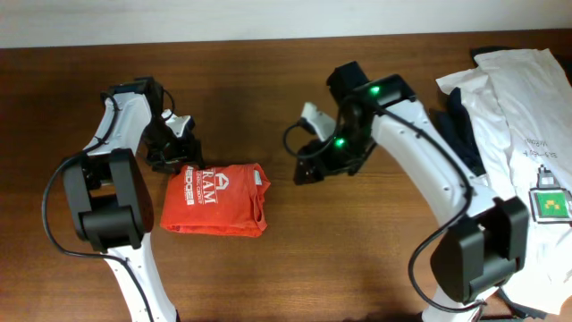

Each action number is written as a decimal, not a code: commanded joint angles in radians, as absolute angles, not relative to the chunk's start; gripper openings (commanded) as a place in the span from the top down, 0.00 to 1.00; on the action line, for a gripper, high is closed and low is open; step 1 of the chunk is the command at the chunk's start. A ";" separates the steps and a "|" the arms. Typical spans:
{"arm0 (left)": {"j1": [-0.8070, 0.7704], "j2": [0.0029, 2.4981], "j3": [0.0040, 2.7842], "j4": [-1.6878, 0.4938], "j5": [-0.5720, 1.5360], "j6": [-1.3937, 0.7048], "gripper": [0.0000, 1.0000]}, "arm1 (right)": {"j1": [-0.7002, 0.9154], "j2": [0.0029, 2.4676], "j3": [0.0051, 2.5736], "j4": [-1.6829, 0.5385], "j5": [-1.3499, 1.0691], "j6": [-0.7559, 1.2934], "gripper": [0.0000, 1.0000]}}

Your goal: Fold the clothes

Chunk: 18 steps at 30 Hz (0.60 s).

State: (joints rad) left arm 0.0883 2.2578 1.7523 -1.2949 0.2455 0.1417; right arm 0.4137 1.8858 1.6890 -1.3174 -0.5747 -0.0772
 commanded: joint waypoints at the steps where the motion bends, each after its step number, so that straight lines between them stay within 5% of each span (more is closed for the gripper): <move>1: 0.096 2.278 1.748 -1.424 0.084 0.076 0.35 | 0.535 1.939 1.583 -1.228 -0.591 -0.042 0.30; 6: 0.096 2.278 1.688 -1.601 -0.023 -0.045 0.34 | 0.675 1.954 1.368 -0.989 -0.591 0.075 0.31; 12: 0.094 2.278 1.535 -1.567 -0.023 -0.060 0.34 | 0.760 1.955 1.180 -0.625 -0.393 0.270 0.57; 18: 0.095 2.278 1.523 -1.472 -0.023 -0.126 0.27 | 0.757 1.957 1.167 -0.405 -0.292 0.266 0.62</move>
